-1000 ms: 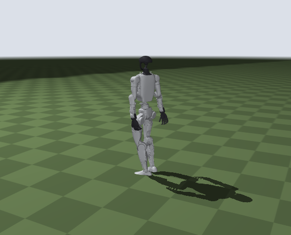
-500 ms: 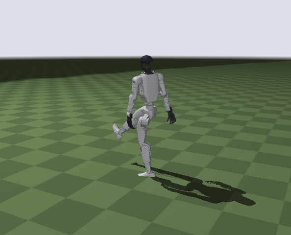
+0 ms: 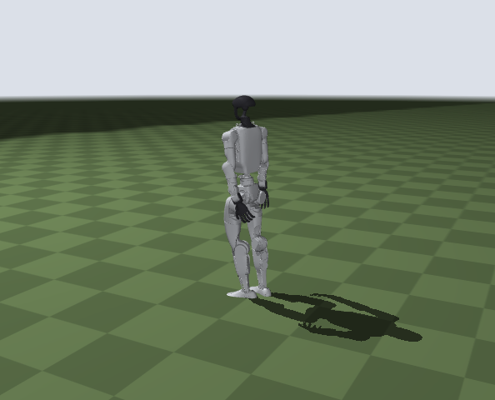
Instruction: In place motions
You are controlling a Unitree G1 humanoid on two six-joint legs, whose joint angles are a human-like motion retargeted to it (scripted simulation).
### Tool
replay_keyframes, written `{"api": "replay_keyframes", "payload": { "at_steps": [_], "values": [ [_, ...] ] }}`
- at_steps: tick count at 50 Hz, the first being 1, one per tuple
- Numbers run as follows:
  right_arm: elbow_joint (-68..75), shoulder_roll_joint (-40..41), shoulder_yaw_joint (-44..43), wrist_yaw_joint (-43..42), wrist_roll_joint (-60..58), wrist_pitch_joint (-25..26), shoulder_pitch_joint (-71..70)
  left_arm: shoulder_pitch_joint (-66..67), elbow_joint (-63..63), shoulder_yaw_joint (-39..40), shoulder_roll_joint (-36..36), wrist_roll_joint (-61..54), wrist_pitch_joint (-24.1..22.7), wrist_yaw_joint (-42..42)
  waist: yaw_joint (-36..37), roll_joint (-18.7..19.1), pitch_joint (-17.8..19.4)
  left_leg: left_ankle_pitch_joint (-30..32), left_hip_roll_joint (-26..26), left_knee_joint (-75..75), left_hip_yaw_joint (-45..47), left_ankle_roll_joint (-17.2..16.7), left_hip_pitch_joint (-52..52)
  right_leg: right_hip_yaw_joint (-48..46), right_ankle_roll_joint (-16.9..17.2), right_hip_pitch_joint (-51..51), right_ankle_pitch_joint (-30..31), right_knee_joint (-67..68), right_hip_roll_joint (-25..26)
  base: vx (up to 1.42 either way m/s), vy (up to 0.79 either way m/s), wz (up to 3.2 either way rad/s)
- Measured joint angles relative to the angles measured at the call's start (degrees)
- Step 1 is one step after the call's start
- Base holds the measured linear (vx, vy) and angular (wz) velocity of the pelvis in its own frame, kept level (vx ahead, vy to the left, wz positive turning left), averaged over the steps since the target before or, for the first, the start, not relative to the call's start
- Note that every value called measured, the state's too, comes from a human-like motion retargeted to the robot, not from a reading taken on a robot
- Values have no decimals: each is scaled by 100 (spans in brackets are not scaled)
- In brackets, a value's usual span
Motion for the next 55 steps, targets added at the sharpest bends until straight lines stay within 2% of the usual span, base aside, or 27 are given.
{"api": "replay_keyframes", "payload": {
  "at_steps": [5, 9, 12, 22, 29, 41, 45, 49, 55],
  "values": [
    [-324, 39, 138, 51, -21, -43, -185, -272, -319, 55, -304, -520, -124, -92, -93, 122, 309, 166, 90, -95, 29, -45, 51, 18, -179, -153, -163, 346, 70, -11, -2, 10],
    [-453, 87, 186, -82, 45, -167, 34, -568, -631, -160, -406, -571, -122, -85, -301, 198, 270, 230, 128, -56, -109, -64, -4, -191, -199, -77, -227, 328, 106, -4, -3, 57],
    [-211, 92, 105, -150, 149, -231, 212, -864, -1029, -461, -434, -462, -180, -19, -188, 145, 258, 284, 77, -46, -220, -81, -17, -317, -225, -10, -218, 259, 80, -6, -3, 42],
    [1133, -2, -32, -113, -304, 143, 482, -1388, -1769, -909, -521, -668, -432, -185, 58, 177, 196, 501, 60, -44, -423, -144, -298, -594, -269, -40, -177, 91, 124, -10, -4, 29],
    [1319, -93, -176, -194, -332, 199, 687, -1334, -1599, -895, -445, -626, -445, -133, 199, 206, 255, 679, -8, -46, -637, -187, -510, -889, -281, -60, -148, -17, 116, -11, -3, 42],
    [903, -221, -229, -308, -94, 183, 372, -677, -455, -262, -337, -634, -324, 151, 383, 314, 496, 800, -123, 126, -920, -310, -737, -1277, -295, -35, -155, -96, 21, -12, 2, 37],
    [685, -216, -236, -319, 12, 133, 216, -353, -305, -98, -379, -674, -313, 176, 463, 310, 503, 537, 17, 161, -373, -361, -658, -1333, -288, -7, -171, -90, -71, -2, 6, 25],
    [527, -176, -204, -335, 116, 81, 79, -129, -210, -58, -468, -681, -291, 122, 405, 303, 448, 551, 289, 197, 339, -275, -577, -1478, -242, 39, -207, -87, -185, 2, 6, 42],
    [457, -61, -83, -325, 265, -3, 28, -76, -242, -187, -579, -526, -257, 44, 306, 241, 338, 755, 542, 315, 417, -234, -734, -1729, -141, 159, -299, -79, -340, 9, 6, 53]
  ]
}}
